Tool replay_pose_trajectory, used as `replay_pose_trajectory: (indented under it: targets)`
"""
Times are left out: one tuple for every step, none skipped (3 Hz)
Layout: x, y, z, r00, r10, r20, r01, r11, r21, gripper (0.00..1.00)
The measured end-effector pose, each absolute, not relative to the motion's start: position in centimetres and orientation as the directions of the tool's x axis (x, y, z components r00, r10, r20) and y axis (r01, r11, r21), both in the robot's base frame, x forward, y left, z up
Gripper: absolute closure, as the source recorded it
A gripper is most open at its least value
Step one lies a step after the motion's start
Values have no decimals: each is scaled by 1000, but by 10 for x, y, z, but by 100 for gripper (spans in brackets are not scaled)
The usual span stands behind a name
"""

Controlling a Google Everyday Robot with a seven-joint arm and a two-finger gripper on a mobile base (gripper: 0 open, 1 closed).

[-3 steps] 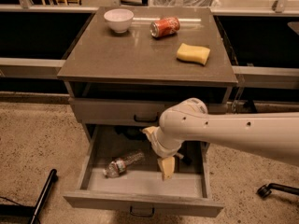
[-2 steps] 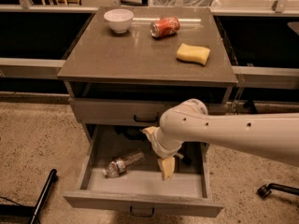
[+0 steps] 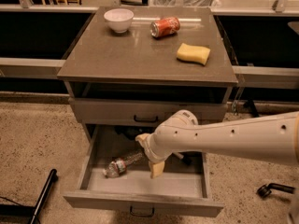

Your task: Pick water bottle from middle drawer and place on counter

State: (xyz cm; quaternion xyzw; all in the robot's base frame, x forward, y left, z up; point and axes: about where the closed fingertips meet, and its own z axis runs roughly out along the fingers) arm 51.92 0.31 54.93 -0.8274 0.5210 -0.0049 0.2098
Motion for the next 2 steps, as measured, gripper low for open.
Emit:
replay_pose_trajectory:
  targets:
    - [532,15,508,459,-847,-267,-868,-364,-338,34]
    - [543,27,472,453,-813,-366,-881,-345,-323,32]
